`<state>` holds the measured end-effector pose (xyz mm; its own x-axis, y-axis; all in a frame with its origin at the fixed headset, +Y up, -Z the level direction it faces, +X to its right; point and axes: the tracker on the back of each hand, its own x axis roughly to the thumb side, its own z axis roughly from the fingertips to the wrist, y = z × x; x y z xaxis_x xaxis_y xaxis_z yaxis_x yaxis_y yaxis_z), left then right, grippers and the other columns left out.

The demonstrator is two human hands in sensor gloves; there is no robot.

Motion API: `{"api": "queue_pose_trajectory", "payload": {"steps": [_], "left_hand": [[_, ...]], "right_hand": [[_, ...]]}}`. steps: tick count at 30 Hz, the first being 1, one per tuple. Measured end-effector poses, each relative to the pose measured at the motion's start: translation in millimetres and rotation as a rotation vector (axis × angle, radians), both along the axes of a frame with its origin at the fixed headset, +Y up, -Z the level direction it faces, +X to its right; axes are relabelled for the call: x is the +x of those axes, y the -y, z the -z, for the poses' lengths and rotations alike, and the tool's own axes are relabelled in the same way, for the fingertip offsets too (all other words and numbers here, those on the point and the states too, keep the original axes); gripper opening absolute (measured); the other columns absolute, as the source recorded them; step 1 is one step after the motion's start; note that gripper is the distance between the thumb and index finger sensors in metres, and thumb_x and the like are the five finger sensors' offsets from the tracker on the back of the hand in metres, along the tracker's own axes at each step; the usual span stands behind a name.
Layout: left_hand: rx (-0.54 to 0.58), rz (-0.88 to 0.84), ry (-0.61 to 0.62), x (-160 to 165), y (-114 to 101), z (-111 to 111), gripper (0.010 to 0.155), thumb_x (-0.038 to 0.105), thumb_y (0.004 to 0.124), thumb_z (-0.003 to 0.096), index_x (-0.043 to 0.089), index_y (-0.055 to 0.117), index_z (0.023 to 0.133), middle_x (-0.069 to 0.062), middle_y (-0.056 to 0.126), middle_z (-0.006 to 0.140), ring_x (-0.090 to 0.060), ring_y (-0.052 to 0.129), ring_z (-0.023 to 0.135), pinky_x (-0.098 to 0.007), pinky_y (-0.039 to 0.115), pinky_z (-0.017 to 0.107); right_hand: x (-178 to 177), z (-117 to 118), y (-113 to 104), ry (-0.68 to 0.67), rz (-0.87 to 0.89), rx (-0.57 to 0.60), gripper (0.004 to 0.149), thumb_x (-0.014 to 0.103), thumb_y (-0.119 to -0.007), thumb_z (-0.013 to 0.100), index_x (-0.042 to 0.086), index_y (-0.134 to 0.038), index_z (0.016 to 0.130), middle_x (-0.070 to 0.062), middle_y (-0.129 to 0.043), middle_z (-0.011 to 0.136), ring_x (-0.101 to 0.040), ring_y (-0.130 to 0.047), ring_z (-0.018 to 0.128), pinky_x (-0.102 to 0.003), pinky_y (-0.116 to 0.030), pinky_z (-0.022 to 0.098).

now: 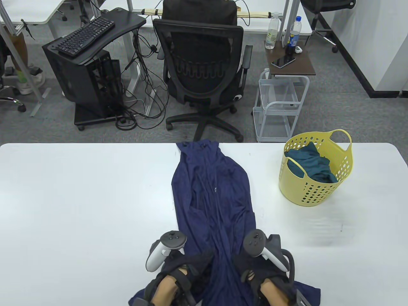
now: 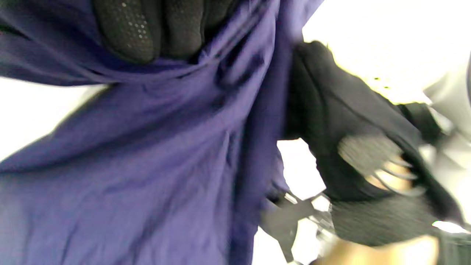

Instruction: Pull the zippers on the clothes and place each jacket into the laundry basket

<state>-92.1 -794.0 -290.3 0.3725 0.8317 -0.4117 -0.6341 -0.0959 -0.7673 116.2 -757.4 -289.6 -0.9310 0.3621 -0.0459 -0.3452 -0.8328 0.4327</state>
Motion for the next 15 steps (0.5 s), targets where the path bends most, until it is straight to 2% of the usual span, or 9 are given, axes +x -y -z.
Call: {"api": "queue_pose_trajectory", "payload": {"steps": [2,3,4,10,12,15], "left_hand": [[-0.075,-0.088,0.017,11,6,-5,0.094,0.072,0.039,0.0362,0.013,0.011,0.103,-0.028,0.034,0.110,-0.046,0.060,0.097,-0.056,0.069,0.065],[-0.100,-0.120,0.005,14,7,-7,0.094,0.073,0.037,0.0351,0.013,0.006,0.101,-0.028,0.028,0.110,-0.047,0.056,0.098,-0.056,0.068,0.067],[-0.106,-0.124,-0.011,15,7,-8,0.094,0.074,0.036,0.0344,0.015,0.004,0.101,-0.028,0.027,0.110,-0.046,0.055,0.098,-0.055,0.068,0.067],[-0.096,-0.101,-0.030,13,9,-8,0.090,0.075,0.031,0.0326,0.025,-0.002,0.100,-0.025,0.030,0.110,-0.043,0.063,0.097,-0.052,0.074,0.066],[-0.093,-0.074,-0.045,11,10,-7,0.089,0.075,0.031,0.0329,0.028,-0.001,0.101,-0.023,0.034,0.111,-0.042,0.070,0.095,-0.051,0.076,0.064],[-0.102,-0.060,-0.042,13,13,-9,0.088,0.075,0.030,0.0332,0.030,-0.001,0.102,-0.019,0.036,0.111,-0.042,0.074,0.093,-0.051,0.078,0.063]], "right_hand": [[-9,-6,1,-0.040,0.019,-0.015,0.075,0.064,-0.055,0.049,0.009,-0.077,0.096,-0.014,-0.096,0.082,-0.032,-0.102,0.057,-0.045,-0.084,0.042],[-11,-8,1,-0.034,0.004,0.002,0.077,0.065,-0.057,0.049,0.007,-0.075,0.096,-0.015,-0.095,0.082,-0.033,-0.101,0.056,-0.045,-0.084,0.042],[-12,-9,1,-0.042,-0.015,0.023,0.075,0.064,-0.065,0.048,0.007,-0.075,0.096,-0.014,-0.095,0.081,-0.032,-0.102,0.056,-0.044,-0.084,0.041],[-13,-5,5,-0.048,-0.035,0.046,0.065,0.055,-0.079,0.047,0.010,-0.076,0.094,-0.010,-0.095,0.077,-0.027,-0.102,0.054,-0.042,-0.084,0.041],[-17,-6,5,-0.077,-0.091,0.052,0.065,0.050,-0.088,0.045,0.011,-0.074,0.095,-0.008,-0.094,0.079,-0.027,-0.101,0.055,-0.042,-0.083,0.043],[-23,-9,4,-0.083,-0.156,0.063,0.070,0.050,-0.093,0.042,0.013,-0.071,0.098,-0.007,-0.092,0.082,-0.026,-0.099,0.059,-0.042,-0.082,0.044]]}}
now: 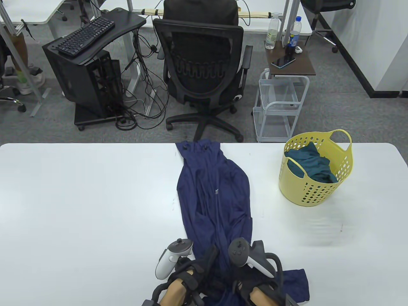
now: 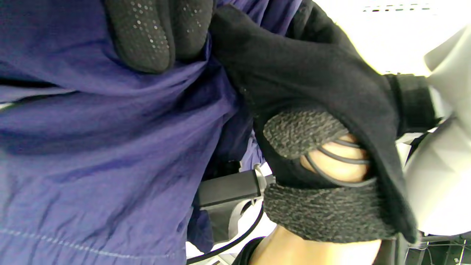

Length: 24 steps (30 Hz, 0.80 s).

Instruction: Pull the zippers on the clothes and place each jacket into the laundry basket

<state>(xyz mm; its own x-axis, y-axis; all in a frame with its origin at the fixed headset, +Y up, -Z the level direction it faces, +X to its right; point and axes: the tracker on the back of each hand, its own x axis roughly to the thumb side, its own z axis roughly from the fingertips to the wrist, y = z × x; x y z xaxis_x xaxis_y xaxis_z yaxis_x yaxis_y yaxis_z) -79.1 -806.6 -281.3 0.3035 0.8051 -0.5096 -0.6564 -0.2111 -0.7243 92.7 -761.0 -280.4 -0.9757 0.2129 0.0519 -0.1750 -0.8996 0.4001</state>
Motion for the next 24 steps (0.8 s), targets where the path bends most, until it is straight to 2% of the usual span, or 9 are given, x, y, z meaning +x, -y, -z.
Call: {"api": "queue_pose_trajectory", "payload": {"steps": [7,10,12,14,17,19,22,23,24], "left_hand": [[0.027,0.025,0.003,4,0,1,0.087,0.076,0.030,0.0340,0.031,-0.002,0.101,-0.015,0.037,0.112,-0.038,0.076,0.094,-0.050,0.078,0.063],[0.104,0.069,-0.015,1,-9,4,0.086,0.076,0.034,0.0362,0.032,0.000,0.102,-0.013,0.041,0.113,-0.038,0.077,0.094,-0.051,0.076,0.063],[0.258,0.131,-0.034,-3,-25,6,0.082,0.076,0.038,0.0389,0.036,0.008,0.105,-0.005,0.049,0.114,-0.035,0.078,0.095,-0.051,0.073,0.065],[0.452,0.183,-0.065,-11,-50,8,0.078,0.076,0.041,0.0404,0.044,0.015,0.107,0.005,0.056,0.115,-0.030,0.077,0.098,-0.051,0.070,0.068],[0.718,0.247,-0.154,-27,-84,6,0.078,0.078,0.044,0.0411,0.047,0.016,0.107,0.016,0.053,0.118,-0.022,0.075,0.103,-0.051,0.066,0.072],[0.840,0.283,-0.227,-36,-99,2,0.076,0.077,0.048,0.0427,0.049,0.017,0.107,0.018,0.051,0.119,-0.020,0.073,0.105,-0.052,0.063,0.074],[1.079,0.479,-0.289,-41,-125,-11,0.075,0.074,0.055,0.0447,0.059,0.011,0.104,0.027,0.030,0.123,-0.021,0.046,0.116,-0.055,0.052,0.079],[1.216,0.553,-0.293,-39,-135,-15,0.077,0.073,0.057,0.0443,0.059,0.010,0.104,0.027,0.024,0.123,-0.022,0.040,0.117,-0.056,0.050,0.079],[1.303,0.585,-0.294,-37,-141,-18,0.081,0.073,0.061,0.0426,0.060,0.009,0.103,0.026,0.017,0.122,-0.023,0.033,0.117,-0.056,0.048,0.080]], "right_hand": [[-9,0,0,-0.011,-0.131,0.159,0.061,0.046,-0.097,0.040,0.019,-0.080,0.091,-0.002,-0.099,0.073,-0.020,-0.103,0.050,-0.038,-0.085,0.041],[7,7,1,0.023,0.017,0.176,0.055,0.046,-0.096,0.040,0.025,-0.082,0.089,-0.001,-0.099,0.073,-0.020,-0.103,0.048,-0.036,-0.086,0.040],[28,16,-3,0.081,0.241,0.154,0.053,0.045,-0.095,0.041,0.029,-0.082,0.090,-0.001,-0.098,0.075,-0.020,-0.103,0.048,-0.037,-0.086,0.041],[53,23,-8,0.141,0.544,0.142,0.052,0.043,-0.094,0.042,0.030,-0.082,0.090,-0.001,-0.098,0.076,-0.021,-0.102,0.049,-0.037,-0.085,0.042],[79,28,-14,0.150,0.941,0.125,0.052,0.041,-0.092,0.044,0.028,-0.080,0.093,-0.003,-0.096,0.080,-0.023,-0.102,0.052,-0.040,-0.084,0.044],[86,30,-19,0.148,1.104,0.109,0.052,0.039,-0.091,0.046,0.027,-0.079,0.095,-0.004,-0.095,0.082,-0.025,-0.100,0.055,-0.041,-0.083,0.046],[85,29,-26,0.056,1.252,0.094,0.052,0.037,-0.089,0.047,0.027,-0.076,0.097,-0.004,-0.093,0.086,-0.026,-0.099,0.059,-0.042,-0.082,0.049],[81,27,-30,0.001,1.289,0.106,0.052,0.036,-0.089,0.048,0.027,-0.076,0.097,-0.004,-0.092,0.087,-0.026,-0.098,0.060,-0.043,-0.081,0.050],[77,26,-33,-0.040,1.307,0.112,0.052,0.036,-0.088,0.048,0.028,-0.075,0.098,-0.004,-0.091,0.088,-0.027,-0.097,0.061,-0.044,-0.080,0.051]]}}
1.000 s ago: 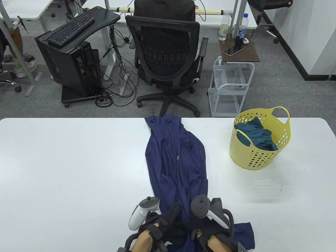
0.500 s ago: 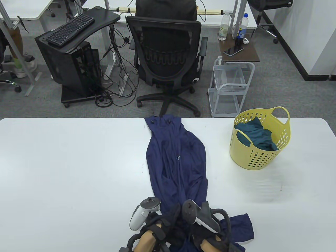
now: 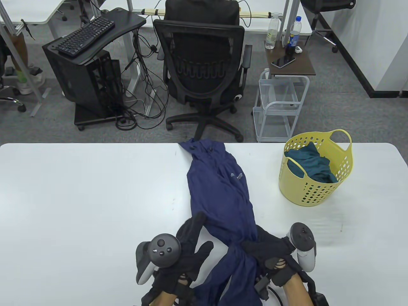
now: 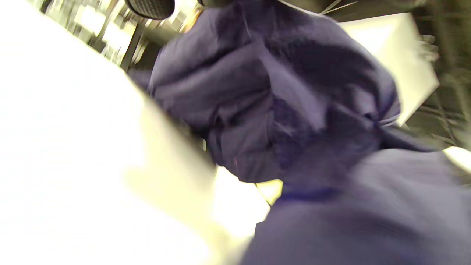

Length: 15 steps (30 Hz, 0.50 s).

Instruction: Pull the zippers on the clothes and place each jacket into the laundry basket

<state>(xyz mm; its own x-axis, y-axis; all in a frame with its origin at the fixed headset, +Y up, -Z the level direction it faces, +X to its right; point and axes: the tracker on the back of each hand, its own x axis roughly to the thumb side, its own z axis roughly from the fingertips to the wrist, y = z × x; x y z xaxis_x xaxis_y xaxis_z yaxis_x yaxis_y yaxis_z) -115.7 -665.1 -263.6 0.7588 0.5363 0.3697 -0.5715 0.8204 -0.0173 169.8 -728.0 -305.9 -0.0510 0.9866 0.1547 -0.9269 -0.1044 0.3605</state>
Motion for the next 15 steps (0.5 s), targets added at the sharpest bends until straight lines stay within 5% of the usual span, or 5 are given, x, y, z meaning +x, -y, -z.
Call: {"api": "queue_pose_trajectory", "payload": {"steps": [5,8,11,13,15], "left_hand": [[0.197,0.023,0.165,30,-18,-3,0.099,0.072,0.079,0.0260,0.057,0.016,0.101,0.021,0.018,0.121,-0.025,0.021,0.115,-0.062,0.041,0.079],[0.319,0.023,0.149,44,-24,-7,0.099,0.068,0.088,0.0205,0.054,0.034,0.101,0.013,0.050,0.117,-0.027,0.069,0.104,-0.059,0.063,0.070],[0.435,0.125,0.052,52,-28,-7,0.093,0.069,0.089,0.0190,0.045,0.050,0.100,0.011,0.076,0.101,-0.018,0.098,0.074,-0.046,0.082,0.056],[0.395,0.065,0.069,53,-27,-2,0.088,0.069,0.091,0.0191,0.043,0.058,0.096,0.011,0.085,0.094,-0.015,0.101,0.064,-0.044,0.085,0.050],[0.312,-0.023,0.094,53,-26,3,0.084,0.066,0.094,0.0208,0.042,0.063,0.095,0.011,0.089,0.090,-0.016,0.102,0.059,-0.045,0.086,0.048]], "right_hand": [[-29,-21,-25,-0.180,0.004,0.141,0.047,0.024,-0.088,0.050,0.034,-0.078,0.095,-0.002,-0.083,0.096,-0.032,-0.085,0.079,-0.053,-0.068,0.064],[-31,-30,-36,-0.006,-0.176,0.268,0.045,0.021,-0.087,0.049,0.041,-0.084,0.089,0.003,-0.072,0.101,-0.035,-0.055,0.092,-0.057,-0.052,0.071],[-24,-29,-41,0.002,-0.277,0.310,0.048,0.016,-0.080,0.051,0.036,-0.080,0.094,0.001,-0.075,0.101,-0.033,-0.065,0.090,-0.058,-0.058,0.069],[-17,-26,-40,-0.045,-0.228,0.265,0.049,0.012,-0.079,0.050,0.030,-0.081,0.095,-0.003,-0.080,0.099,-0.034,-0.075,0.088,-0.061,-0.062,0.066],[-4,-20,-39,-0.108,-0.203,0.222,0.048,0.020,-0.084,0.050,0.028,-0.081,0.097,-0.006,-0.085,0.098,-0.034,-0.086,0.085,-0.057,-0.068,0.066]]}}
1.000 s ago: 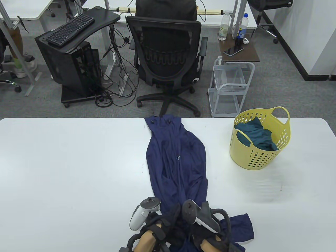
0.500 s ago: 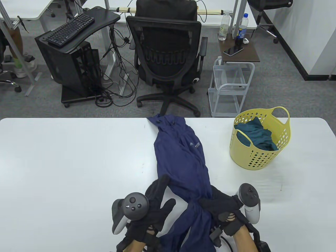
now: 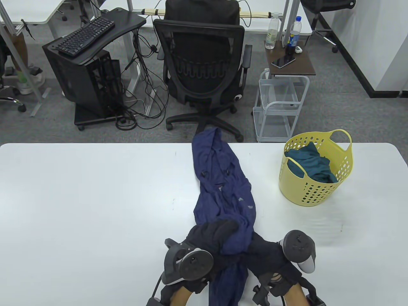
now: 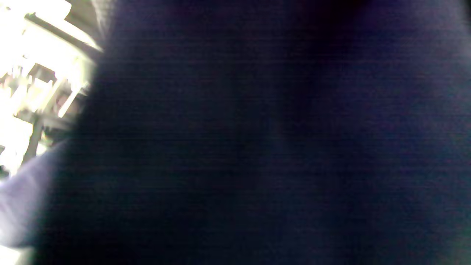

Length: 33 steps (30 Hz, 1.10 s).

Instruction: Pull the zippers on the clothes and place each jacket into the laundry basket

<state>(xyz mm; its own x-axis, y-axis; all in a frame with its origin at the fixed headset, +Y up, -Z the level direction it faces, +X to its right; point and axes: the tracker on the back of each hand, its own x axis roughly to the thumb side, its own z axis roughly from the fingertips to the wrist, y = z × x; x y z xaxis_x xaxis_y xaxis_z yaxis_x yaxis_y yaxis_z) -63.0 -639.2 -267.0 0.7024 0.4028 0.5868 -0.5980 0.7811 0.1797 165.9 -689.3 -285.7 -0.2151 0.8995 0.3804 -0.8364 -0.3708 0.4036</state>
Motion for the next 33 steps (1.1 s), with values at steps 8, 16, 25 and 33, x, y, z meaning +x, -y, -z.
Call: {"api": "queue_pose_trajectory", "payload": {"steps": [8,16,25,33], "left_hand": [[0.053,-0.103,-0.124,-12,8,-5,0.069,0.059,0.097,0.0248,0.041,0.075,0.088,0.013,0.100,0.073,-0.012,0.105,0.043,-0.044,0.088,0.044],[0.038,-0.127,-0.019,10,7,-26,0.066,0.058,0.097,0.0254,0.051,0.072,0.086,0.020,0.095,0.079,-0.016,0.084,0.089,-0.054,0.072,0.064],[-0.154,-0.268,0.161,-6,18,-19,0.085,0.066,0.089,0.0256,0.054,0.050,0.099,0.019,0.071,0.106,-0.028,0.052,0.107,-0.068,0.048,0.070],[-0.621,-0.040,0.231,-11,55,-2,0.130,0.079,0.086,0.0141,0.036,-0.001,0.101,-0.012,0.010,0.119,-0.054,0.009,0.104,-0.079,0.025,0.066]], "right_hand": [[62,3,-1,0.320,0.114,0.030,0.061,0.050,-0.096,0.043,0.026,-0.081,0.097,-0.005,-0.086,0.100,-0.035,-0.088,0.083,-0.054,-0.074,0.061],[-12,-5,14,-0.098,-0.245,-0.012,0.130,0.069,-0.095,0.032,0.019,-0.003,0.109,-0.011,0.001,0.120,-0.049,0.001,0.105,-0.075,-0.015,0.068],[-14,0,20,0.156,0.034,0.057,0.060,0.039,-0.102,0.040,0.030,-0.074,0.093,0.004,-0.096,0.085,-0.024,-0.103,0.065,-0.048,-0.084,0.056],[23,2,6,0.058,0.534,-0.063,0.060,0.032,-0.096,0.048,0.031,-0.066,0.099,0.004,-0.087,0.095,-0.026,-0.099,0.073,-0.047,-0.084,0.057]]}}
